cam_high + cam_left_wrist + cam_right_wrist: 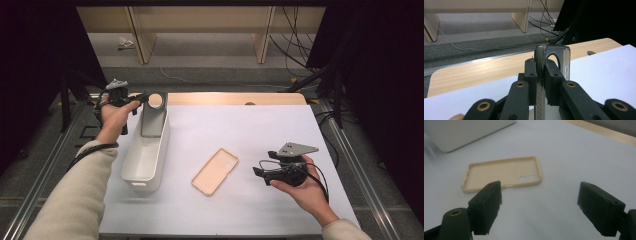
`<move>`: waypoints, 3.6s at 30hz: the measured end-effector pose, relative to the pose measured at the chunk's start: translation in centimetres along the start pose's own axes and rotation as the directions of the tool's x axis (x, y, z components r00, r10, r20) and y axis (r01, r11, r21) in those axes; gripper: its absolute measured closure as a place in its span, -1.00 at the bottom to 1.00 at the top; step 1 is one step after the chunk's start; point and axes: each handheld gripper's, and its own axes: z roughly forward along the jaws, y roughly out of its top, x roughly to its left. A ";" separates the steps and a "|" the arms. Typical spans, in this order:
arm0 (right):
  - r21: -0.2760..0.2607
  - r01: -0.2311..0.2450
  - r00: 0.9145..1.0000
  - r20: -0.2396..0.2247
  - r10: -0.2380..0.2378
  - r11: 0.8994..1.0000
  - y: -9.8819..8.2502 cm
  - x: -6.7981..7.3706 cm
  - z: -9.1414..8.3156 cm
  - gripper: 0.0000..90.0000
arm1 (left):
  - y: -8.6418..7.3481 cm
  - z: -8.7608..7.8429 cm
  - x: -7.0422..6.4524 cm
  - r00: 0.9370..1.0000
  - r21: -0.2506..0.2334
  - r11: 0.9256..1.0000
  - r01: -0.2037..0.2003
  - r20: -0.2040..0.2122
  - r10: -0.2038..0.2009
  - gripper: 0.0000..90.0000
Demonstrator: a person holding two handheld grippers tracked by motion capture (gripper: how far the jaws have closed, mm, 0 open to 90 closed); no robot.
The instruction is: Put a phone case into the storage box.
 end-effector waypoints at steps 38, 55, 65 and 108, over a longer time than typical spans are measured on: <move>0.002 0.002 1.000 -0.003 -0.002 1.000 0.0 0.0 0.0 -0.54 | -0.3 0.5 0.0 0.984 0.096 0.991 -0.090 -0.142 0.103 0.60; 0.000 0.003 1.000 0.001 -0.003 1.000 0.0 0.0 0.0 -0.55 | 0.2 -1.8 -1.9 0.985 0.098 0.989 -0.110 -0.123 0.122 -0.68; 0.001 0.004 1.000 0.001 -0.004 1.000 0.1 0.1 0.0 -0.55 | -0.8 -4.4 -5.0 0.983 0.106 0.979 -0.174 -0.041 0.180 -1.00; -0.006 0.004 1.000 -0.015 -0.004 1.000 0.7 0.4 0.7 -0.56 | -11.4 -12.6 -14.0 0.958 0.012 0.963 -0.270 0.099 0.268 -0.95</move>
